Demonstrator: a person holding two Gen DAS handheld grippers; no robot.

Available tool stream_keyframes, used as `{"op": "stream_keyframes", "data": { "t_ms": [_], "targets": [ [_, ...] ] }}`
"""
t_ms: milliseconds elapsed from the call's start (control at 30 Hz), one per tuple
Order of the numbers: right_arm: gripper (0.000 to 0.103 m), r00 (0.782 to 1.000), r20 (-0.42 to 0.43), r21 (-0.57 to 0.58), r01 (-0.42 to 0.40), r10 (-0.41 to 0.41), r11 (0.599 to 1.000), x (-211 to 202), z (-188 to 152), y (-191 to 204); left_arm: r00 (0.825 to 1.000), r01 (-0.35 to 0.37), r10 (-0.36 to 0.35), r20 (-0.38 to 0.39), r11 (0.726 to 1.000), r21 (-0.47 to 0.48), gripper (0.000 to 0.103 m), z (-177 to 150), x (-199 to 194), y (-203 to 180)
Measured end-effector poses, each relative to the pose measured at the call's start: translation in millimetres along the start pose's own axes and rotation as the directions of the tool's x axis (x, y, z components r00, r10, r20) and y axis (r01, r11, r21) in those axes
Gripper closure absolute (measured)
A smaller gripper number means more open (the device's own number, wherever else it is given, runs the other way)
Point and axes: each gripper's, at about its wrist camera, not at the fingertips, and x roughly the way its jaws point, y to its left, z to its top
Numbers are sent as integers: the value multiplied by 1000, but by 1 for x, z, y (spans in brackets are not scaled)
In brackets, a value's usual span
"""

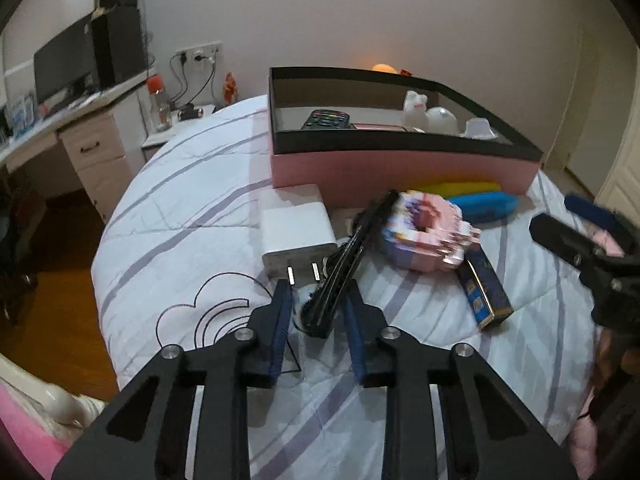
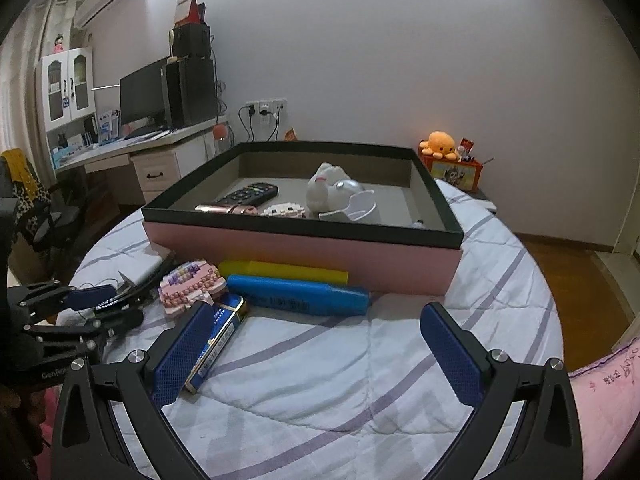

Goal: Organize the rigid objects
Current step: 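Move the left gripper to the black cable while the right approaches the blue-gold box, then grasp the black cable with the left gripper while the right grasps the blue-gold box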

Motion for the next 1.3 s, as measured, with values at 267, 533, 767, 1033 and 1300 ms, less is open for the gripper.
{"op": "stream_keyframes", "data": {
  "t_ms": [267, 533, 767, 1033, 1300],
  "targets": [
    [0, 996, -60, 19, -67, 68, 998, 1, -2, 10, 999, 34, -34, 6, 999, 0, 86, -3, -9, 1],
    [12, 976, -186, -8, -117, 114, 993, 21, -8, 49, 998, 56, -56, -4, 998, 34, 89, -11, -18, -1],
    [64, 962, -248, 19, -113, 115, 993, 32, -11, 38, 995, 101, -100, -9, 994, 50, 89, -13, -21, -8],
    [68, 961, -257, -19, -107, 99, 994, 40, -5, 39, 993, 114, -113, -28, 992, 45, 88, -7, -7, -17],
    [82, 963, -247, -58, -127, 109, 990, 36, -5, 38, 991, 130, -130, -11, 990, 54, 89, -7, -13, -21]
  ]
}}
